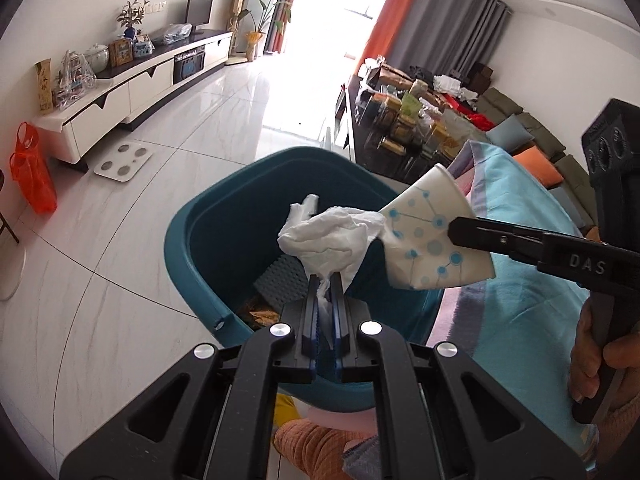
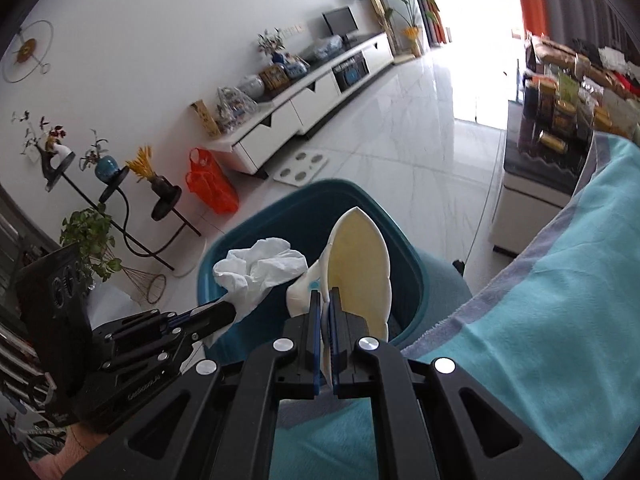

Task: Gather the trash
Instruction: 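Carry the tissue and paper cup over the teal bin, then open both tools to drop the tissue and cup into the bin, then move both open tools back over the remaining trash on the bed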

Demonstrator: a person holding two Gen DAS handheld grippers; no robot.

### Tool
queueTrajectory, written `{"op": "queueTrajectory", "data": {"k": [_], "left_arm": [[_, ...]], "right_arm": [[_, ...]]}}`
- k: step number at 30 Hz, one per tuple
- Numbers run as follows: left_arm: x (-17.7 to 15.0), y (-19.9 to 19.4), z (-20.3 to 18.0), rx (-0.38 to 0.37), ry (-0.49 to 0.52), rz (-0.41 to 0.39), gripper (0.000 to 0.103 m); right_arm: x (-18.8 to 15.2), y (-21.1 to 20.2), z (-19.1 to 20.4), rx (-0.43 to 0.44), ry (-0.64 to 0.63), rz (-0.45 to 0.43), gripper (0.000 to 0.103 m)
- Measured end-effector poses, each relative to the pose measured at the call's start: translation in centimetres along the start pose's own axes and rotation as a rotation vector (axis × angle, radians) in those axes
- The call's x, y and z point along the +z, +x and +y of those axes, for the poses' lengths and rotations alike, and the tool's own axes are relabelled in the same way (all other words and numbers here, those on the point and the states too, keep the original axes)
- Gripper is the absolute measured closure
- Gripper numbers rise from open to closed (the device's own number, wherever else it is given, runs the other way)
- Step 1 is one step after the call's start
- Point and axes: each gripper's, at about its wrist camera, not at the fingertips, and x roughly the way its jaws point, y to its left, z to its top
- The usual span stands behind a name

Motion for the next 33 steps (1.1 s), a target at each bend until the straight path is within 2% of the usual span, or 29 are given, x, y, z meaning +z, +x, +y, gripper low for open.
{"op": "queueTrajectory", "data": {"k": [7, 10, 11, 12, 15, 19, 23, 26, 28, 30, 33], "left_arm": [[0.3, 2.2, -0.2, 0.003, -0.018, 0.030, 0.091], [0.3, 2.5, -0.4, 0.003, -0.026, 0.030, 0.080], [0.4, 2.5, -0.6, 0.008, -0.026, 0.028, 0.073], [0.4, 2.4, -0.8, 0.015, -0.028, 0.024, 0.067], [0.4, 1.6, -1.5, 0.023, -0.014, 0.001, 0.063], [0.3, -0.6, -2.9, 0.009, 0.018, -0.062, 0.058], [0.4, -3.7, -6.2, -0.037, 0.081, -0.144, 0.049], [-0.1, -5.9, -9.4, -0.099, 0.149, -0.207, 0.042], [-0.7, -7.0, -12.0, -0.159, 0.201, -0.232, 0.039], [-1.3, -7.6, -14.7, -0.203, 0.258, -0.247, 0.032], [-2.4, -8.0, -19.3, -0.275, 0.347, -0.253, 0.029]], "right_arm": [[0.1, 0.5, -0.1, -0.013, 0.019, 0.014, 0.091], [-0.2, -0.1, -0.3, -0.002, 0.031, 0.002, 0.091], [-0.4, -0.5, -0.4, 0.003, 0.031, -0.004, 0.091], [-0.6, -0.9, -0.4, 0.008, 0.031, -0.013, 0.091], [-1.2, -2.6, -0.8, 0.020, 0.025, -0.046, 0.089], [-2.5, -6.4, -1.1, 0.026, 0.016, -0.124, 0.079], [-4.2, -10.9, -1.3, 0.019, -0.015, -0.213, 0.074], [-6.1, -14.3, -2.1, 0.005, -0.010, -0.282, 0.067], [-7.8, -16.8, -2.9, -0.019, 0.000, -0.333, 0.065], [-9.5, -19.0, -3.9, -0.049, 0.015, -0.364, 0.065], [-11.7, -21.5, -5.6, -0.100, 0.047, -0.398, 0.062]]}}
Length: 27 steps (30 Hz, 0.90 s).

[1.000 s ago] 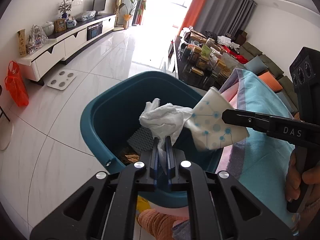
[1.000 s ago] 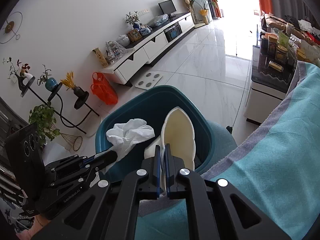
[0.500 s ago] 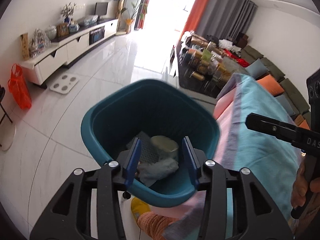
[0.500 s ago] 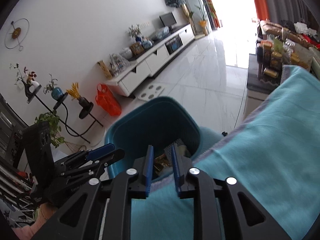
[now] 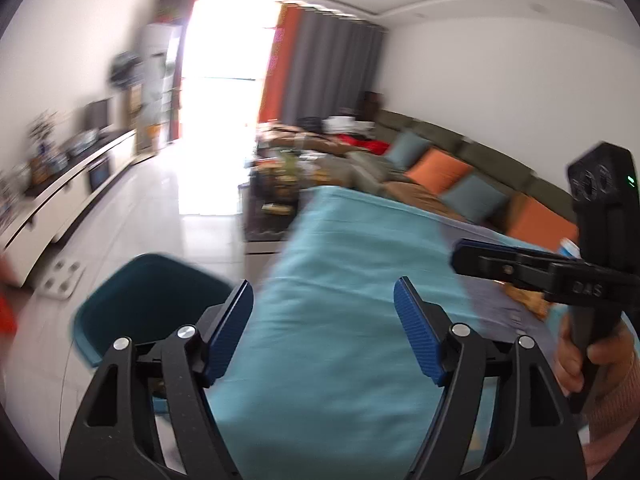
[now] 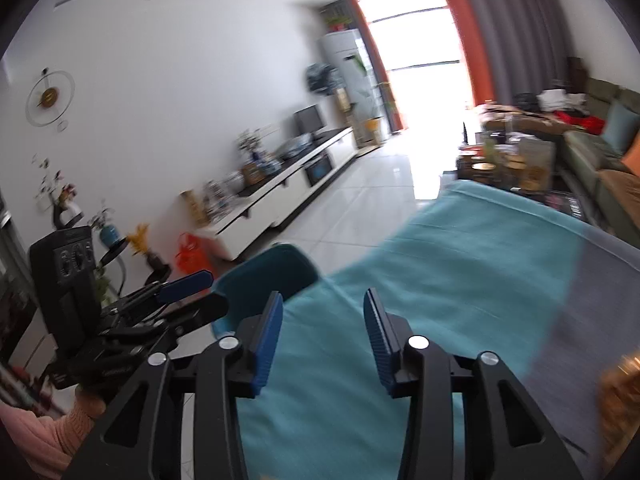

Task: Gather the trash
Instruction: 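Move both open tools back over the remaining trash on the bed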

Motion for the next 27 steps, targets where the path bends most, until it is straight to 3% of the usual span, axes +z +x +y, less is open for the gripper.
{"op": "queueTrajectory", "data": {"k": [6, 15, 21, 27], "left_arm": [[-0.5, 3.3, -8.7, -0.160, 0.115, 0.051, 0.028], [-1.5, 8.1, -17.3, -0.309, 0.219, 0.159, 0.030], [-1.7, 10.5, -22.5, -0.413, 0.265, 0.219, 0.034], [-2.6, 13.4, -28.0, -0.484, 0.321, 0.295, 0.036]], "right_arm": [[-2.4, -5.5, -4.3, -0.138, 0.065, -0.048, 0.062], [-4.7, -12.1, -10.0, -0.301, 0.178, -0.133, 0.062], [-5.4, -17.6, -14.2, -0.464, 0.247, -0.226, 0.062], [-6.7, -20.6, -19.3, -0.523, 0.379, -0.268, 0.057]]}}
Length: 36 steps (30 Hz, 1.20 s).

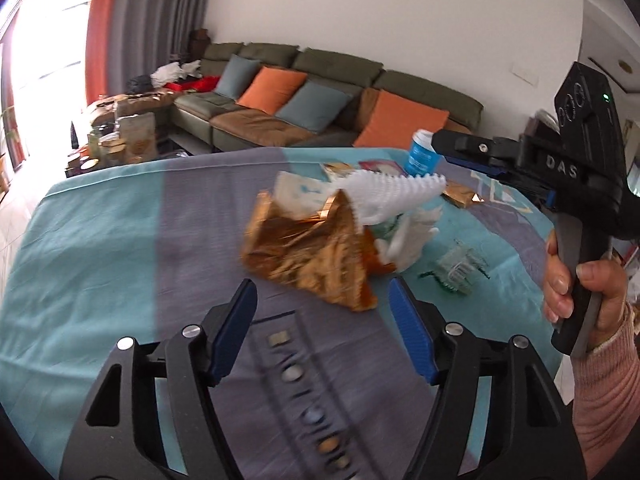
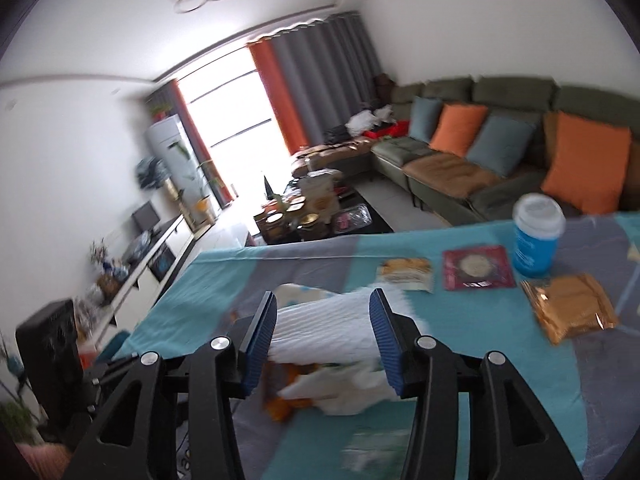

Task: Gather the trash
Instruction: 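Grasp another gold wrapper with the left tool while the right tool grasps a white foam net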

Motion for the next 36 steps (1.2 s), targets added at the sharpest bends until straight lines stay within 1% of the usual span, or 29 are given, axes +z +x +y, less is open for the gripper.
{"op": "queueTrajectory", "data": {"k": [2, 5, 6, 7, 8, 9, 10, 12, 13, 14, 15, 16, 17, 18, 19, 20, 22, 24, 30, 36], "left_arm": [[0.5, 1.3, -0.7, 0.009, 0.008, 0.017, 0.037], [1.2, 3.6, -1.4, 0.026, 0.006, 0.052, 0.043], [1.3, 4.3, -1.4, 0.030, -0.001, 0.066, 0.046], [1.6, 4.8, -1.5, 0.036, -0.006, 0.074, 0.047], [1.8, 5.4, -1.6, 0.042, -0.013, 0.084, 0.050], [1.9, 6.0, -1.5, 0.041, -0.023, 0.093, 0.055], [1.9, 6.5, -1.3, 0.033, -0.044, 0.108, 0.057], [1.9, 7.2, -0.8, 0.024, -0.067, 0.125, 0.068], [1.9, 7.5, -0.5, 0.012, -0.079, 0.134, 0.071], [1.8, 7.6, -0.2, 0.003, -0.088, 0.139, 0.077], [1.8, 7.7, 0.0, -0.009, -0.097, 0.140, 0.084], [1.6, 7.7, 0.1, -0.019, -0.103, 0.140, 0.086], [1.6, 7.6, 0.4, -0.029, -0.109, 0.137, 0.092], [1.6, 7.4, 0.8, -0.038, -0.114, 0.136, 0.097], [1.5, 7.3, 1.0, -0.048, -0.121, 0.134, 0.098], [1.4, 7.1, 1.1, -0.049, -0.122, 0.129, 0.099], [1.3, 6.6, 1.1, -0.046, -0.119, 0.116, 0.100], [1.1, 5.9, 1.2, -0.044, -0.123, 0.104, 0.102], [0.7, 3.8, 2.3, -0.047, -0.139, 0.070, 0.102], [0.2, 1.3, 3.6, -0.037, -0.176, 0.031, 0.102]], "right_arm": [[-0.1, 0.5, -1.0, -0.001, 0.038, 0.008, 0.057], [-0.5, 1.3, -2.8, 0.008, 0.094, 0.033, 0.056], [-0.7, 1.5, -3.1, 0.014, 0.109, 0.040, 0.054], [-0.9, 1.6, -3.3, 0.017, 0.118, 0.044, 0.050], [-1.1, 1.7, -3.6, 0.023, 0.129, 0.049, 0.049], [-1.2, 1.8, -3.9, 0.030, 0.133, 0.056, 0.049], [-1.4, 2.2, -4.0, 0.044, 0.139, 0.068, 0.049], [-1.8, 2.5, -4.0, 0.059, 0.148, 0.086, 0.049], [-2.0, 2.6, -4.0, 0.067, 0.151, 0.090, 0.049], [-2.1, 2.8, -4.0, 0.079, 0.152, 0.097, 0.049], [-2.1, 3.0, -3.9, 0.086, 0.152, 0.099, 0.052], [-2.0, 3.0, -4.1, 0.092, 0.150, 0.100, 0.057], [-2.1, 3.0, -4.0, 0.101, 0.147, 0.104, 0.060], [-2.2, 3.1, -3.8, 0.108, 0.145, 0.106, 0.067], [-2.3, 2.9, -3.7, 0.113, 0.142, 0.106, 0.073], [-2.4, 2.9, -3.6, 0.120, 0.140, 0.106, 0.075], [-2.4, 2.8, -3.4, 0.128, 0.128, 0.106, 0.087], [-2.4, 2.6, -3.0, 0.134, 0.114, 0.104, 0.094], [-1.9, 1.6, -1.7, 0.147, 0.070, 0.073, 0.099], [-1.3, 0.3, 0.6, 0.176, 0.012, 0.034, 0.099]]}}
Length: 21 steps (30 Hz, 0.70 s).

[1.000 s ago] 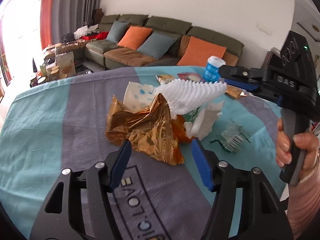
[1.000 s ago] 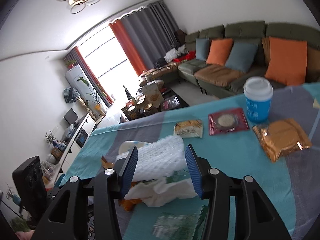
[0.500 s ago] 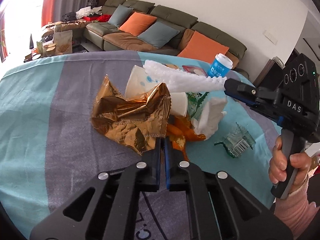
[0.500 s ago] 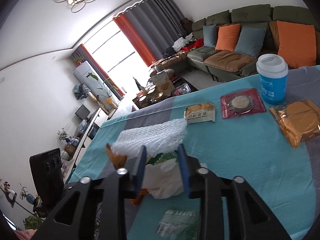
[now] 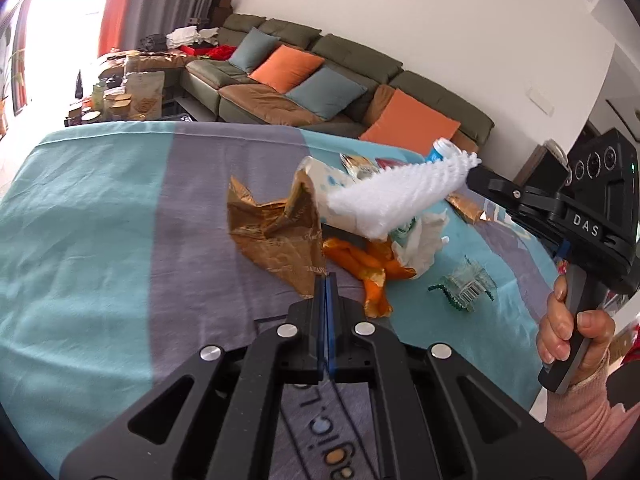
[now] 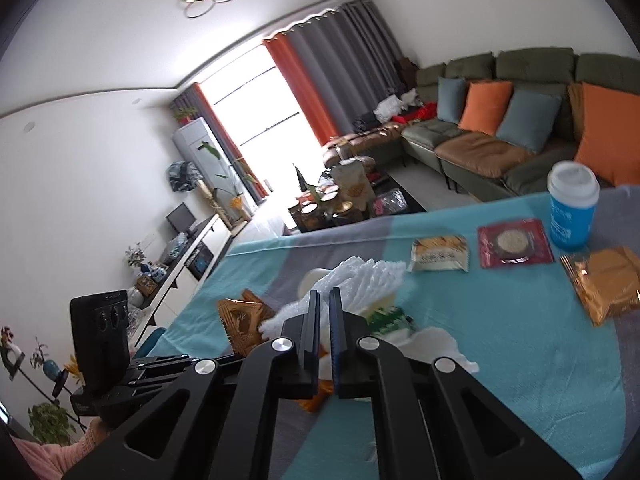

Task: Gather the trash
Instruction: 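Lift both held items and carry them over the teal bin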

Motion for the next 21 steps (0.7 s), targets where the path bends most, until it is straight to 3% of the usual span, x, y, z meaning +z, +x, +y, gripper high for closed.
{"op": "queueTrajectory", "data": {"k": [17, 20, 21], "left_arm": [[-1.7, -10.7, 4.2, 0.072, -0.046, -0.157, 0.102], [-2.2, -12.1, 4.7, 0.088, -0.054, -0.174, 0.102], [-2.4, -12.5, 5.0, 0.090, -0.059, -0.177, 0.102]], "right_arm": [[0.2, -0.7, 4.7, 0.114, -0.074, -0.010, 0.101], [-0.1, 0.3, 4.6, 0.044, -0.064, 0.018, 0.094], [-0.2, 0.6, 4.1, 0.018, -0.051, 0.031, 0.082]]}}
